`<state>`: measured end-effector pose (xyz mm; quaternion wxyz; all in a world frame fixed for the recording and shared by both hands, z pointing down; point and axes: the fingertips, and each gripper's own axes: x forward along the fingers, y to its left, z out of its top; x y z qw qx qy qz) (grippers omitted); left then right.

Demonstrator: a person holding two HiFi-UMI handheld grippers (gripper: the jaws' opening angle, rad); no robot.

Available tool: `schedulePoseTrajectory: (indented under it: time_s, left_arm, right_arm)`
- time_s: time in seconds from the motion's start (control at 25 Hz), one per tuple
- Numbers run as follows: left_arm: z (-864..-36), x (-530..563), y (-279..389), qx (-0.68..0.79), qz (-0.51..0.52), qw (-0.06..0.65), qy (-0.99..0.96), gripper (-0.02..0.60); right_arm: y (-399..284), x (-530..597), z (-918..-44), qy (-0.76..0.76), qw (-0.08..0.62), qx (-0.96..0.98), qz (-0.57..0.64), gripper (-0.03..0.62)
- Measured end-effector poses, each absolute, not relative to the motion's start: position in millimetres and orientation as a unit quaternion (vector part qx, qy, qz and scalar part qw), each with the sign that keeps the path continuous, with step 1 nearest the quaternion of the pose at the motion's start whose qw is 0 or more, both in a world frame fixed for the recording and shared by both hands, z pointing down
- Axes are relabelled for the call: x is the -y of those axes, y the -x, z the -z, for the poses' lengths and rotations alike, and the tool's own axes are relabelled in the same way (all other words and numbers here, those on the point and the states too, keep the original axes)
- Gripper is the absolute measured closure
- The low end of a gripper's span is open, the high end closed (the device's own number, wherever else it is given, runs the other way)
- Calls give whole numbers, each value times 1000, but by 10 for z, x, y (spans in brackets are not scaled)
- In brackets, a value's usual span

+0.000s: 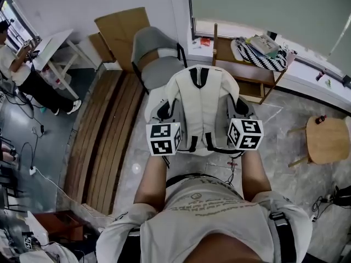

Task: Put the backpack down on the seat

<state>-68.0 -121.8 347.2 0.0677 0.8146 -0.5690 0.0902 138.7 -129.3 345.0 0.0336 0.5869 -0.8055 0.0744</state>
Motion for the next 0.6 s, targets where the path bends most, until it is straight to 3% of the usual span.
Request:
schedulePoseTrajectory:
  time_s: [0.6]
  left_arm:
    - [-3779,2019,997,592,-100,103,-793,528]
  right_arm:
    - [-1042,2285,-3763,-557,61,822,-105,534]
